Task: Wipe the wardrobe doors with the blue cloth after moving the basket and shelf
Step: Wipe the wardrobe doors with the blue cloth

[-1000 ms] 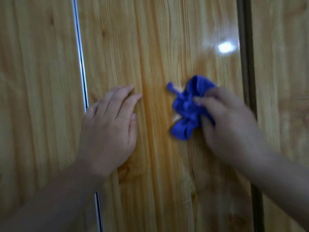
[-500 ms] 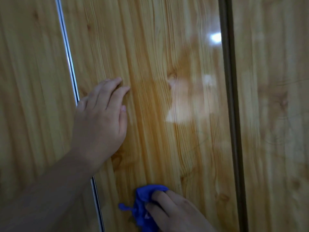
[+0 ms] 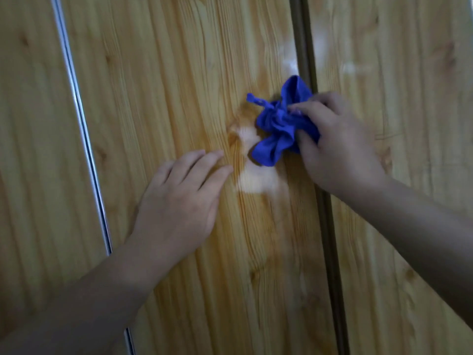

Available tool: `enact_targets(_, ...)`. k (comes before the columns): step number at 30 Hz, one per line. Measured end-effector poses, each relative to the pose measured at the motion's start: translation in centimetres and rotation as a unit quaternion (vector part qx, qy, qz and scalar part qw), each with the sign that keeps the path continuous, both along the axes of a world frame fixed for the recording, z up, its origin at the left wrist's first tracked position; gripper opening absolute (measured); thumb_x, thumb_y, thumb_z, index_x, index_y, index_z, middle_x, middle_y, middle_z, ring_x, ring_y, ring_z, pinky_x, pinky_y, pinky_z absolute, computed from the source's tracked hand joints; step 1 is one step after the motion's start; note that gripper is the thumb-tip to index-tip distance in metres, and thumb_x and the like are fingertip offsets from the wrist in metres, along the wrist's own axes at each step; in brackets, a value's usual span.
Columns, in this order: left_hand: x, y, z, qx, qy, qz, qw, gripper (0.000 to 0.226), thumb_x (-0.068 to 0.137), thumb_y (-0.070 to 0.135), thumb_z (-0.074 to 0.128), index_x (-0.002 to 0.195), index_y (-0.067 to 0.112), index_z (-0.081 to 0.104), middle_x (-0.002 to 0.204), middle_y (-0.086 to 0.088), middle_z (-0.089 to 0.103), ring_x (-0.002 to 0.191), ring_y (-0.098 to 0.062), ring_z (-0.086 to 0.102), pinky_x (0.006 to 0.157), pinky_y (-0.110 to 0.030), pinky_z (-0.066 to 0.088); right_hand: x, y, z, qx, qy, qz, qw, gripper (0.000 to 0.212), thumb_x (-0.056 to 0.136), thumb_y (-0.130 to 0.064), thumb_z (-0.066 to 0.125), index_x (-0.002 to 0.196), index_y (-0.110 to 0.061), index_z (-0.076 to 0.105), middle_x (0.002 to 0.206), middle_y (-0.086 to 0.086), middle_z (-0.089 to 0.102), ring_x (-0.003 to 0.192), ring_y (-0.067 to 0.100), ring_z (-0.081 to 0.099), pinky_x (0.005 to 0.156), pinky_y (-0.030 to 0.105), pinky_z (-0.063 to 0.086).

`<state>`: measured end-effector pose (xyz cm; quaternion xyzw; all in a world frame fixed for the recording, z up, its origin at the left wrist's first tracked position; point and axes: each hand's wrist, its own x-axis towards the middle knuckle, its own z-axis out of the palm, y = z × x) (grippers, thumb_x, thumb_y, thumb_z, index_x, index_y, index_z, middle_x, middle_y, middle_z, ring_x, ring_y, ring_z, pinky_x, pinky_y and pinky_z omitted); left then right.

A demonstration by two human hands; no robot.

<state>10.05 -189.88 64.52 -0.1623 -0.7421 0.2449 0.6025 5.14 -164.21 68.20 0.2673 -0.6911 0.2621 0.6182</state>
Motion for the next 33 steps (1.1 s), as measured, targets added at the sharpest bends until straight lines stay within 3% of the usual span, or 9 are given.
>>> enact_targets(7, -0.9, -0.4, -0.4, 0.019, 0.010, -0.023, 1.000, 0.040, 0.100, 0.025, 0.054, 0.140, 0.021, 0.063, 0.150, -0.001, 0.058, 0.136, -0.028, 0.054, 0.103, -0.049, 0.043, -1.2, -3.2, -5.3, 0.019, 0.019, -0.025, 0.999, 0.027, 0.094, -0.008, 0.055, 0.115, 0.000, 0.069, 0.114, 0.014, 0.060, 0.102, 0.028, 0.059, 0.087, 0.034, 0.051)
enact_targets(12, -1.2, -0.6, -0.6, 0.021, 0.008, -0.028, 0.999, 0.041, 0.102, 0.025, 0.053, 0.141, 0.020, 0.062, 0.151, -0.003, 0.057, 0.137, -0.031, 0.054, 0.104, -0.052, 0.043, 0.6, -7.9, -17.8, 0.089, -0.114, 0.076, 0.987, 0.018, 0.097, -0.035, 0.056, 0.100, -0.029, 0.072, 0.096, -0.008, 0.071, 0.080, 0.013, 0.066, 0.069, 0.037, 0.057)
enact_targets(15, -1.2, -0.5, -0.7, 0.026, 0.010, -0.035, 0.999, 0.040, 0.100, 0.022, 0.056, 0.139, 0.018, 0.064, 0.150, -0.004, 0.059, 0.136, -0.032, 0.055, 0.103, -0.053, 0.043, 2.3, -10.5, -24.2, 0.146, -0.127, 0.078, 0.978, 0.022, 0.090, -0.016, 0.060, 0.100, -0.013, 0.080, 0.102, 0.011, 0.075, 0.075, 0.027, 0.071, 0.062, 0.033, 0.057)
enact_targets(18, -1.2, -0.4, -0.7, 0.029, 0.006, -0.038, 0.999, 0.040, 0.099, 0.020, 0.059, 0.138, 0.017, 0.065, 0.149, -0.004, 0.059, 0.135, -0.033, 0.055, 0.103, -0.052, 0.042, 2.2, -10.9, -25.9, 0.179, -0.088, 0.061, 0.978, 0.031, 0.100, -0.012, 0.047, 0.099, -0.015, 0.079, 0.103, 0.010, 0.074, 0.075, 0.024, 0.069, 0.062, 0.031, 0.057)
enact_targets(21, -1.1, -0.7, -0.6, 0.027, 0.001, -0.036, 0.999, 0.041, 0.100, 0.023, 0.056, 0.140, 0.018, 0.063, 0.150, -0.004, 0.057, 0.136, -0.032, 0.053, 0.103, -0.053, 0.041, 1.2, -8.9, -24.0, 0.233, -0.050, 0.073, 0.968, 0.020, 0.100, -0.015, 0.053, 0.111, -0.014, 0.070, 0.114, 0.009, 0.067, 0.083, 0.023, 0.062, 0.072, 0.036, 0.055)
enact_targets(24, -1.1, -0.7, -0.6, 0.022, -0.002, -0.034, 0.999, 0.041, 0.102, 0.024, 0.054, 0.142, 0.017, 0.061, 0.151, -0.005, 0.056, 0.138, -0.033, 0.052, 0.103, -0.054, 0.041, -0.2, -5.9, -19.7, 0.245, -0.041, 0.048, 0.968, 0.030, 0.095, -0.023, 0.061, 0.125, -0.017, 0.058, 0.123, 0.004, 0.054, 0.099, 0.019, 0.055, 0.086, 0.035, 0.052)
enact_targets(27, -1.2, -0.8, -0.8, 0.035, -0.005, -0.041, 0.999, 0.041, 0.103, 0.023, 0.054, 0.143, 0.018, 0.060, 0.153, -0.005, 0.055, 0.140, -0.032, 0.050, 0.105, -0.053, 0.039, -1.7, -3.2, -13.4, 0.164, -0.011, 0.026, 0.986, 0.015, 0.098, -0.029, 0.053, 0.107, -0.033, 0.063, 0.105, -0.007, 0.064, 0.091, 0.014, 0.060, 0.081, 0.041, 0.056)
enact_targets(30, -1.2, -0.8, -0.9, 0.035, 0.000, -0.043, 0.998, 0.041, 0.103, 0.024, 0.053, 0.144, 0.018, 0.059, 0.154, -0.004, 0.054, 0.141, -0.032, 0.050, 0.104, -0.053, 0.039, -2.8, 0.1, -6.3, 0.105, 0.066, -0.074, 0.990, 0.030, 0.096, -0.020, 0.044, 0.114, -0.009, 0.066, 0.115, 0.014, 0.063, 0.101, 0.031, 0.061, 0.086, 0.038, 0.051)
enact_targets(33, -1.3, -0.8, -1.0, 0.026, 0.005, -0.041, 0.999, 0.040, 0.104, 0.023, 0.052, 0.143, 0.018, 0.060, 0.153, -0.004, 0.055, 0.139, -0.032, 0.051, 0.102, -0.052, 0.039, -2.9, 1.9, -1.5, 0.077, 0.055, -0.109, 0.990, 0.033, 0.098, -0.015, 0.045, 0.122, 0.000, 0.062, 0.125, 0.022, 0.057, 0.110, 0.035, 0.056, 0.086, 0.027, 0.042)
